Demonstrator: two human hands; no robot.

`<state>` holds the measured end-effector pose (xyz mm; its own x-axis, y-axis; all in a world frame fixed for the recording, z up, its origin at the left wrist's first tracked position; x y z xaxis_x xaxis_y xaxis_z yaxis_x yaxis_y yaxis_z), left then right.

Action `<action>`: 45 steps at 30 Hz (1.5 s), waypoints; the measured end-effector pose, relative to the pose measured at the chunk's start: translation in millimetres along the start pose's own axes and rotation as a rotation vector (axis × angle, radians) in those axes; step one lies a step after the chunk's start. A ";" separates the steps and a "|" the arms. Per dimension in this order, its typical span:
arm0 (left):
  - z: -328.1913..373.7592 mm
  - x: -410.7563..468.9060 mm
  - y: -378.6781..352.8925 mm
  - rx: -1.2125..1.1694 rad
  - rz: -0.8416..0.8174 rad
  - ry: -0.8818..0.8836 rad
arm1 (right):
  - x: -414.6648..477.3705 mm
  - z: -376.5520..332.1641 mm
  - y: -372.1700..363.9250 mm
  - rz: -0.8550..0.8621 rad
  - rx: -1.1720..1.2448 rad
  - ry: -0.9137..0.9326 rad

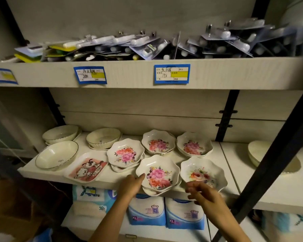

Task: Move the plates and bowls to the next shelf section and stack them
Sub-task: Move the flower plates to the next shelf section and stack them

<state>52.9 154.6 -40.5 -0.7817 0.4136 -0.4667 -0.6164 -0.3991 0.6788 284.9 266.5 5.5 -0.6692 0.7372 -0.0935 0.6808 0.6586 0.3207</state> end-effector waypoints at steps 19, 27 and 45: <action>22.6 -9.3 42.0 -0.023 0.022 -0.324 | 11.1 -15.7 -21.7 0.069 0.155 -0.214; 22.6 -41.4 24.8 -0.216 -0.299 -0.354 | 10.4 -16.7 -22.9 0.079 0.054 -0.210; -33.3 93.1 57.1 -0.505 -0.179 0.265 | 18.9 -6.3 -23.7 0.207 0.113 -0.267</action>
<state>-58.2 143.1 -64.0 -0.6188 0.3175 -0.7186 -0.6584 -0.7085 0.2539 254.3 263.8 2.1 -0.4219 0.8606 -0.2850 0.8328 0.4922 0.2534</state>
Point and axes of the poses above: each hand's wrist, its own x-axis towards the middle knuckle, its own y-axis out of the back of the hand, z = x × y, the point moved 7 cm from there along x, towards the middle knuckle, and after that the axes turned 6 degrees about y, right-handed, at the moved point
